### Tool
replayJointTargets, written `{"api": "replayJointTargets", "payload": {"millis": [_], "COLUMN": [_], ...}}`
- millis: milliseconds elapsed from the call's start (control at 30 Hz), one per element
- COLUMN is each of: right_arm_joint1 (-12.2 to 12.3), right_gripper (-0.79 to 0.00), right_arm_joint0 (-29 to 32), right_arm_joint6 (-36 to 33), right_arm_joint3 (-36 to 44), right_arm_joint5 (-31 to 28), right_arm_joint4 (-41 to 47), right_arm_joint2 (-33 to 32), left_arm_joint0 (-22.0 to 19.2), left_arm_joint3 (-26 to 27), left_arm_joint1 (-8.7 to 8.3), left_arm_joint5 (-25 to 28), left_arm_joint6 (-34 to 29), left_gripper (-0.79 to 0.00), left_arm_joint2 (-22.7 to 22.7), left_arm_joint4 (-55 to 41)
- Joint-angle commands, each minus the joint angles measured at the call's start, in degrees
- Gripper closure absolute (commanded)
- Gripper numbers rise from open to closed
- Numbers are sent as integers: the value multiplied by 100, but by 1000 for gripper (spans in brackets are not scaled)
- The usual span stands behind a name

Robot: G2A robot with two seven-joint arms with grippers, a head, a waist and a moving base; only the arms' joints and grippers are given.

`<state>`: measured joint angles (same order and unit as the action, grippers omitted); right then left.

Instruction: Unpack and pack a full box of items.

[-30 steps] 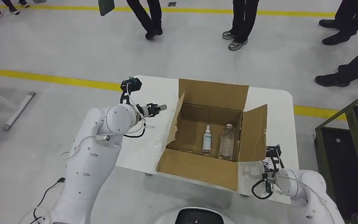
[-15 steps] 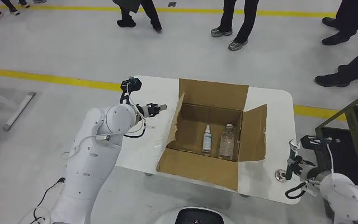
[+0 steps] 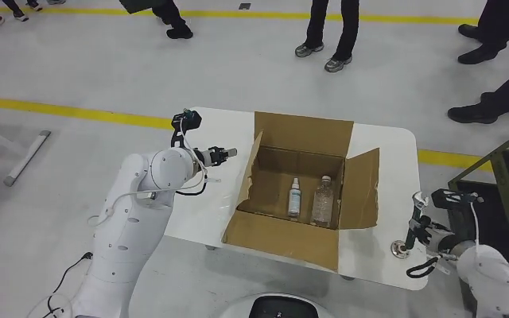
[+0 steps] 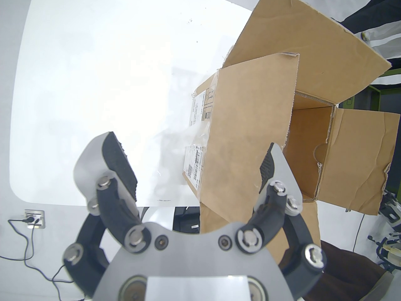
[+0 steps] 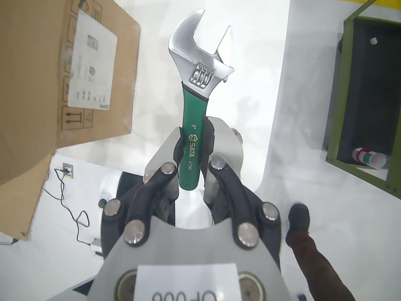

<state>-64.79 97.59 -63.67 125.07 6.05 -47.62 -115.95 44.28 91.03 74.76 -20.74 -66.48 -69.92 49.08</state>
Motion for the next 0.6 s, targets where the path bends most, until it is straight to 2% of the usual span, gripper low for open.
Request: {"api": "replayJointTargets", "payload": {"millis": [0,167,333,433,567], "right_arm_joint1": [-4,-24,-27,-11,38], "right_gripper": [0,0,0,0,0], "right_arm_joint0": [3,31,45,25,-88], "right_arm_joint6": [152,433,404,324,334], "right_arm_joint3": [176,635,921,958,958], "right_arm_joint5": [-60,-367,-748,-907,-972], "right_arm_joint4": [393,1717,3082,3677,3733], "right_arm_joint2": [-298,-1079,-1585,-1558,-1105], "left_arm_joint0": [0,0,0,0,0], "left_arm_joint3": [0,0,0,0,0], "left_arm_joint1": [0,0,0,0,0], "left_arm_joint5": [0,0,0,0,0], "left_arm_joint6": [0,0,0,0,0], "left_gripper": [-785,-785,-785,-785,-785], "left_arm_joint2": [0,0,0,0,0], "left_arm_joint4": [0,0,0,0,0]}}
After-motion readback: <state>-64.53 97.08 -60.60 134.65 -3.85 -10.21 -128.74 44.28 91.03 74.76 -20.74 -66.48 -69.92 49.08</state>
